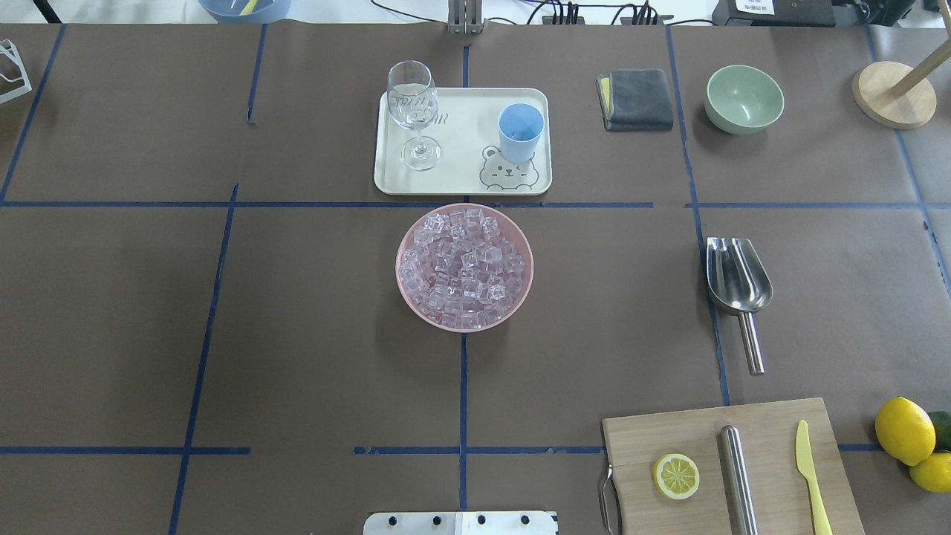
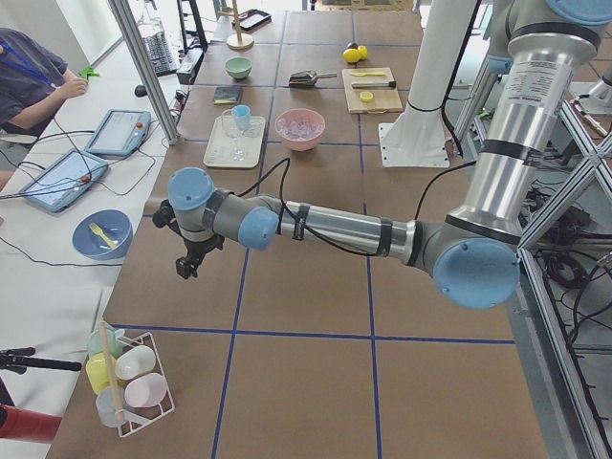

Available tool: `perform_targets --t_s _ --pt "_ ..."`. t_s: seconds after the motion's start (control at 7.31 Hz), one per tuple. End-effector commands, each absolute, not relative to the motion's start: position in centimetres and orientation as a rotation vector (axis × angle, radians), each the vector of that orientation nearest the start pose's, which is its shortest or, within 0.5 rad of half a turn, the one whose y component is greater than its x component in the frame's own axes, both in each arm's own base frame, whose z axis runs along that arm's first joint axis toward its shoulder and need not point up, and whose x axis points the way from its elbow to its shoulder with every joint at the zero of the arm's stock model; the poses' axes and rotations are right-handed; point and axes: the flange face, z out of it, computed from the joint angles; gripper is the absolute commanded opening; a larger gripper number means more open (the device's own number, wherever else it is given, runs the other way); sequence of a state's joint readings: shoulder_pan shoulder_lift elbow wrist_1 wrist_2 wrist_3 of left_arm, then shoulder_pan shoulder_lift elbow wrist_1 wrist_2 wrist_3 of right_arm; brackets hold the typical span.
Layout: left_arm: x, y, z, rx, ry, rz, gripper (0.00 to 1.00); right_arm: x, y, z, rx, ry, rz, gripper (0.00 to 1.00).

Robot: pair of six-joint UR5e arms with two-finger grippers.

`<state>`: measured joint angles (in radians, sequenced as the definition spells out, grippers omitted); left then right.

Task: Put ice in cup with scoop

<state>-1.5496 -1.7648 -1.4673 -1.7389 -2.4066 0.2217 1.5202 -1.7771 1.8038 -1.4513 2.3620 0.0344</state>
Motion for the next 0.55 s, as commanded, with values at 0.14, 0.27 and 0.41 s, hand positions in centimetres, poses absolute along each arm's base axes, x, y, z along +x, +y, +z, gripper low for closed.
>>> perform_targets --t_s 0.14,0.27,0.41 --pt "-10.5 -53.4 63.5 0.261 0.771 0.188 1.00 4.1 -42.0 62.3 0.103 -0.798 -0.078 1.00" --pt "-10.7 -52.9 63.5 0.217 0.703 0.175 1.00 4.1 -42.2 62.2 0.098 -0.795 -0.066 1.00" --pt "-10.6 -52.3 64.2 0.136 0.716 0.151 1.00 4.1 -42.2 62.1 0.100 -0.794 -0.068 1.00"
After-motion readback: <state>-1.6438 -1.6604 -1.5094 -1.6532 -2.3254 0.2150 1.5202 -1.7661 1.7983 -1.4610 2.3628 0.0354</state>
